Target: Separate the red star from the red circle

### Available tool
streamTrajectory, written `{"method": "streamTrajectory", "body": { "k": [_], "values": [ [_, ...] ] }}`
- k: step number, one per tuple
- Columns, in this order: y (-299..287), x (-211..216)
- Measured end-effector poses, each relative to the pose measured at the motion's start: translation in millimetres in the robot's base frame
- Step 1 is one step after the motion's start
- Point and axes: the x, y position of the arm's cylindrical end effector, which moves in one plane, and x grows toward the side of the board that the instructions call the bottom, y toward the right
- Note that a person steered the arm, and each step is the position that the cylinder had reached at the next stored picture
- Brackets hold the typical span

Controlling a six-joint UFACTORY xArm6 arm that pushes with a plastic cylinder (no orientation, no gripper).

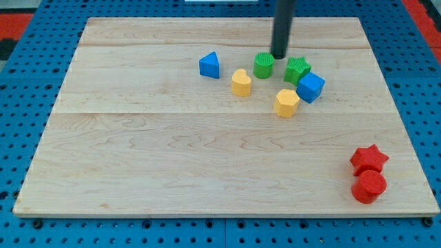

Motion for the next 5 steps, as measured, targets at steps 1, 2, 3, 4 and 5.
{"method": "streamTrajectory", "body": {
  "k": [1, 2, 3, 4, 5],
  "values": [
    [89.2, -10.9],
    [197.6, 50.0],
    [206.4, 69.7],
    [206.4, 69.7],
    [196.8, 166.3]
  ]
}}
